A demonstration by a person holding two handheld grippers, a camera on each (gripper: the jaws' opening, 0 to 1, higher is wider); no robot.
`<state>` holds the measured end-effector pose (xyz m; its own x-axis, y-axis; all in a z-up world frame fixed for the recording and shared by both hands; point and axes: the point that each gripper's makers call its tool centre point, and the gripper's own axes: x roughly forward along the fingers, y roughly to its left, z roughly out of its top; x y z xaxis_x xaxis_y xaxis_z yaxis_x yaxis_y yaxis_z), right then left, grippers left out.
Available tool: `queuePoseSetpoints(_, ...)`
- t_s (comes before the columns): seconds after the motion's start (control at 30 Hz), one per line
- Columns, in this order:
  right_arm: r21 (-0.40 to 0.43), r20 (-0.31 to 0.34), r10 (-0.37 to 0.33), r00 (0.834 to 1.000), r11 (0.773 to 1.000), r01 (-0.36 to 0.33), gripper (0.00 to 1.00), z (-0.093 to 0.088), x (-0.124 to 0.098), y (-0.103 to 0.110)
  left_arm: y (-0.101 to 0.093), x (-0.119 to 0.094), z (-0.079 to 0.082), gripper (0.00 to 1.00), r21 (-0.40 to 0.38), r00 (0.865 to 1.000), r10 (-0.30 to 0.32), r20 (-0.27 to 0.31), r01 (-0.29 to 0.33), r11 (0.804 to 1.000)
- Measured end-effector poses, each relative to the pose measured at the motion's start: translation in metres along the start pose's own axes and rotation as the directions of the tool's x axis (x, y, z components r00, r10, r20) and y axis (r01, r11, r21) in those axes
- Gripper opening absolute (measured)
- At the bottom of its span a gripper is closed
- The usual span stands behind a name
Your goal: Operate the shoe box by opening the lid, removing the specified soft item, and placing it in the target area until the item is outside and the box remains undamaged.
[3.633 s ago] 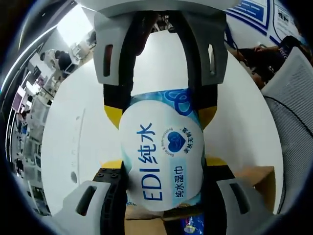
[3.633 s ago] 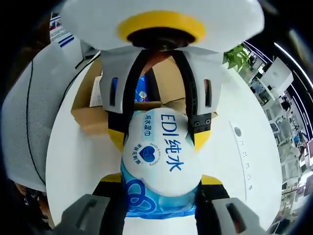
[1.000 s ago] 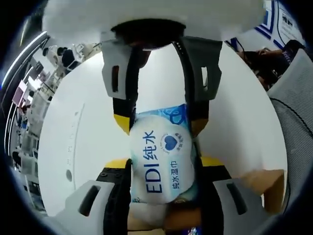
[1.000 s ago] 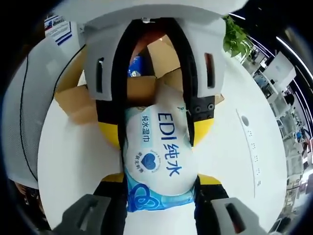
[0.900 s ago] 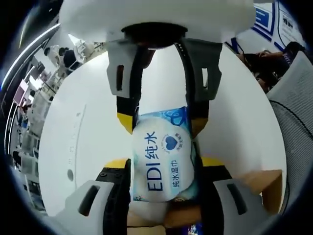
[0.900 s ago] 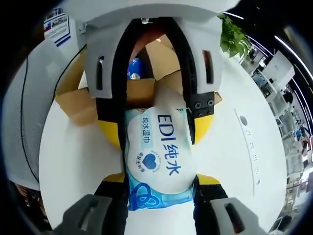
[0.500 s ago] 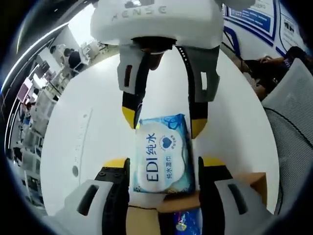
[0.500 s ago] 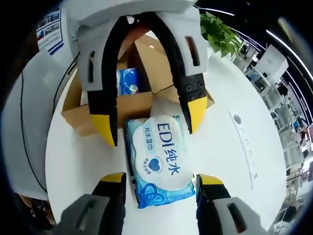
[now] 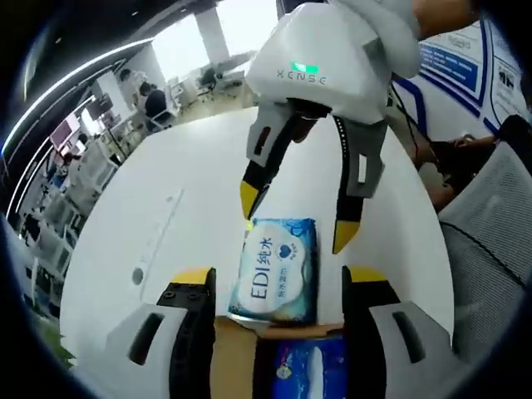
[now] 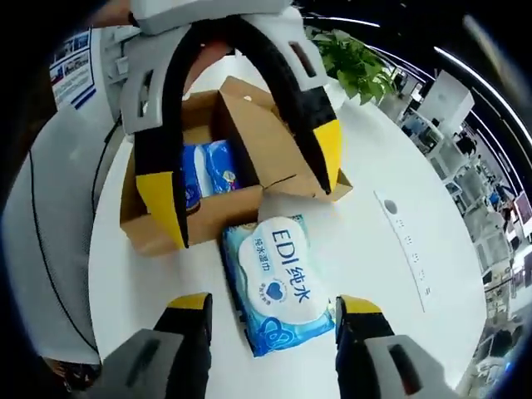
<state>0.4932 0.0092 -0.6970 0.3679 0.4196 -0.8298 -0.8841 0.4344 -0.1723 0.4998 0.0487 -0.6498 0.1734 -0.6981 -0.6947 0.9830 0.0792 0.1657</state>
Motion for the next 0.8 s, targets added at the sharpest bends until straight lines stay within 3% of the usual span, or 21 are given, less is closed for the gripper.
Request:
queuePoseSetpoints(0.37,0.156,0.107,-0.059,0.992,0.987,0.042,0.62,0.016,-0.022,0.007,0.016,-0.052,-0.022,0.63,-0.153,0.995,0.091,0.050,-0.082,0.985)
queuePoseSetpoints(0.57,0.281,0.173,-0.095,0.980,0.959,0.044,0.62,0.024,-0.031,0.010,0.020,-0.081,-0.035,0.63,-0.226,0.988,0.141,0.068,-0.123,0.966)
queuePoseSetpoints(0.7,0.365,0.224,-0.130,0.966,0.930,0.041,0.61,0.033,-0.038,0.011,0.018,-0.099,-0.053,0.65,-0.273,0.984,0.167,0.067,-0.143,0.951)
queuePoseSetpoints(0.8,0.381,0.241,-0.144,0.960,0.923,0.043,0.62,0.036,-0.039,0.015,0.017,-0.111,-0.064,0.65,-0.318,0.980,0.188,0.072,-0.156,0.935)
